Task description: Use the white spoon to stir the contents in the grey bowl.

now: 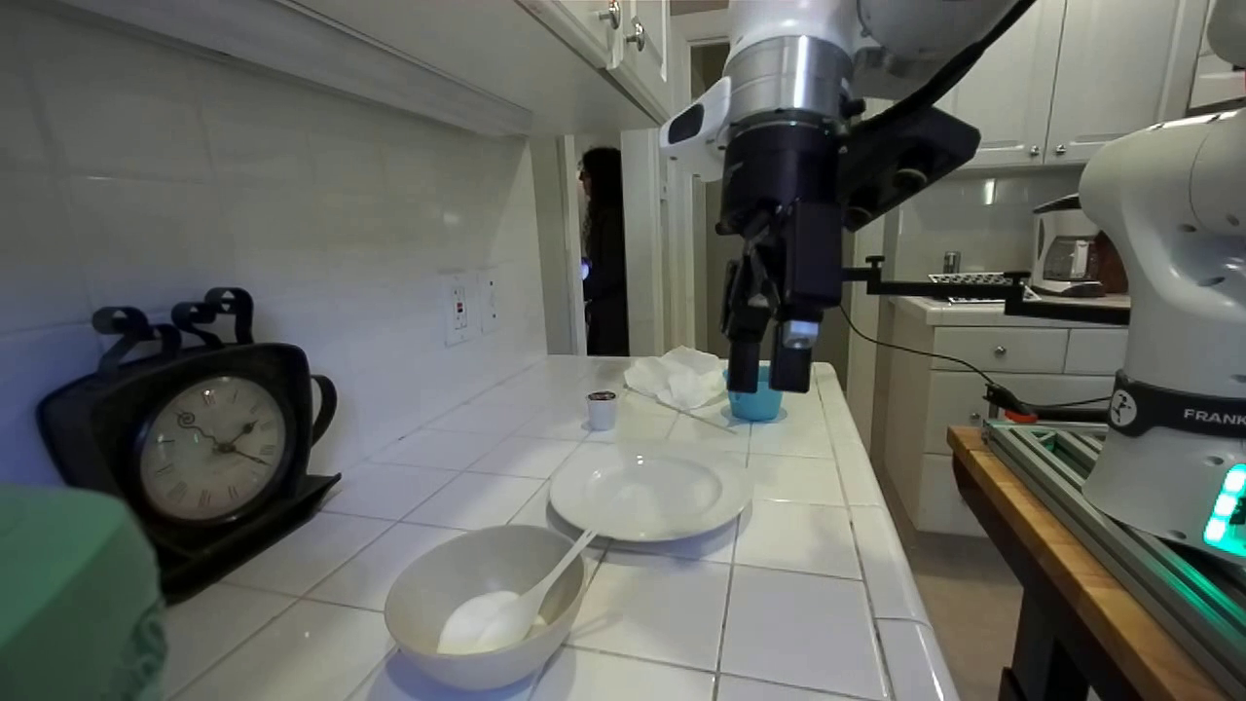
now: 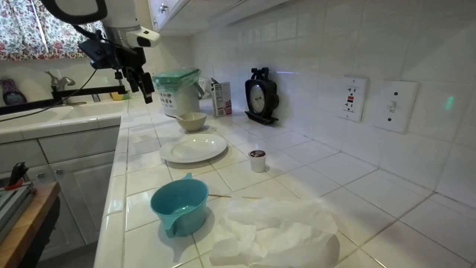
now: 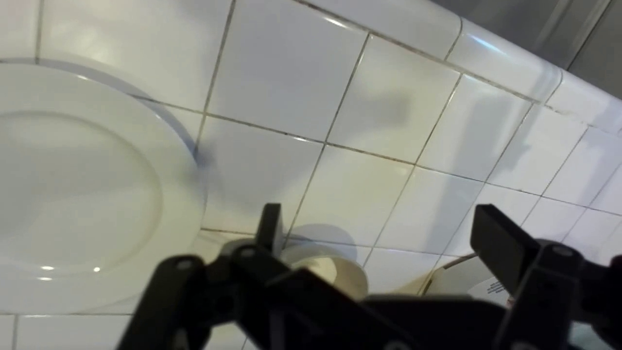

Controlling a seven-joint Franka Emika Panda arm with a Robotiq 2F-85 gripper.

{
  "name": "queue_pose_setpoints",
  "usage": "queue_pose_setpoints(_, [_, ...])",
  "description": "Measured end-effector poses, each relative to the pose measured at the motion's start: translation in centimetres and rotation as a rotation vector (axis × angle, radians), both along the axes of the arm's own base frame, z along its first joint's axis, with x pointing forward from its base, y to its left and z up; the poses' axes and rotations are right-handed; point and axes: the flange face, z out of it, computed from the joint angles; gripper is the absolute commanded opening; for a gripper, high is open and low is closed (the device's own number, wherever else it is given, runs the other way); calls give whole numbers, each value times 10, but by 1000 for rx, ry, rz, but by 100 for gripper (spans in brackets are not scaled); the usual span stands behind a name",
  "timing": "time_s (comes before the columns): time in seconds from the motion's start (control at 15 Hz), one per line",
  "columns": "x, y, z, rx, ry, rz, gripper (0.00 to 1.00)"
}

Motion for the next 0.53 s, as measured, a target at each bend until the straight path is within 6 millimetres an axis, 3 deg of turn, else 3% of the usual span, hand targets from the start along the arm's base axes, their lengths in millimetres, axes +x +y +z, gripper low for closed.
queue_pose_setpoints(0.53, [77,2,-32,127,23,121,100])
